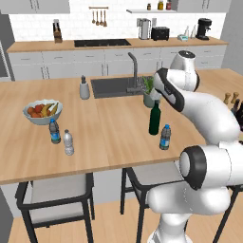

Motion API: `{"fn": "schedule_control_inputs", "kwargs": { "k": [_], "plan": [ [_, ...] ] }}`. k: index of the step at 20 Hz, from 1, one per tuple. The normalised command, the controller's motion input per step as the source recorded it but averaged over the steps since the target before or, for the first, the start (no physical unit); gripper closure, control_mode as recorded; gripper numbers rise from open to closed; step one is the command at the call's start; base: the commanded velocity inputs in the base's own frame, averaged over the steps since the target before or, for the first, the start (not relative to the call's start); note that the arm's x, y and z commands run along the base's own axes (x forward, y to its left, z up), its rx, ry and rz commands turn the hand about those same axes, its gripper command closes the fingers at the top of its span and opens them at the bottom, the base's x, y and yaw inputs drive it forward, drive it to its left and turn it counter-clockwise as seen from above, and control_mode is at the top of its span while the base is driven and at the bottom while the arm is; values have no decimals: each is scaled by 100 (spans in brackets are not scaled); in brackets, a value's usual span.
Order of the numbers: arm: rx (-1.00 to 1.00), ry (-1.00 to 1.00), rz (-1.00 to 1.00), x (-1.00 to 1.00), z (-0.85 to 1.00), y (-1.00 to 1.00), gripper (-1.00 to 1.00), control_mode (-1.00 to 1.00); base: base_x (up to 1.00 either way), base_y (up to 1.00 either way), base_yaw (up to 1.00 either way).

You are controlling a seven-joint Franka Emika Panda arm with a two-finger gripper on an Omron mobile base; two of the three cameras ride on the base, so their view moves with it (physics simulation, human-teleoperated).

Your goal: Move the plastic bottles in the middle to the plastics group, and the glass bottles in the middle to the glass group.

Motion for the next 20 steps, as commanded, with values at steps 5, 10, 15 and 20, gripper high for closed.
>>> {"fn": "schedule_control_inputs", "kwargs": {
  "k": [5, 10, 15, 20],
  "plan": [
    [-7, 2, 8, 46, -26, -7, -100, -100, 0, 0, 0],
    [-5, 5, 0, 54, -12, 0, -100, -100, 0, 0, 0],
    [-3, 2, 0, 41, -20, 0, -100, -100, 0, 0, 0],
    [-6, 0, 0, 36, -22, -5, -100, -100, 0, 0, 0]
  ]
}}
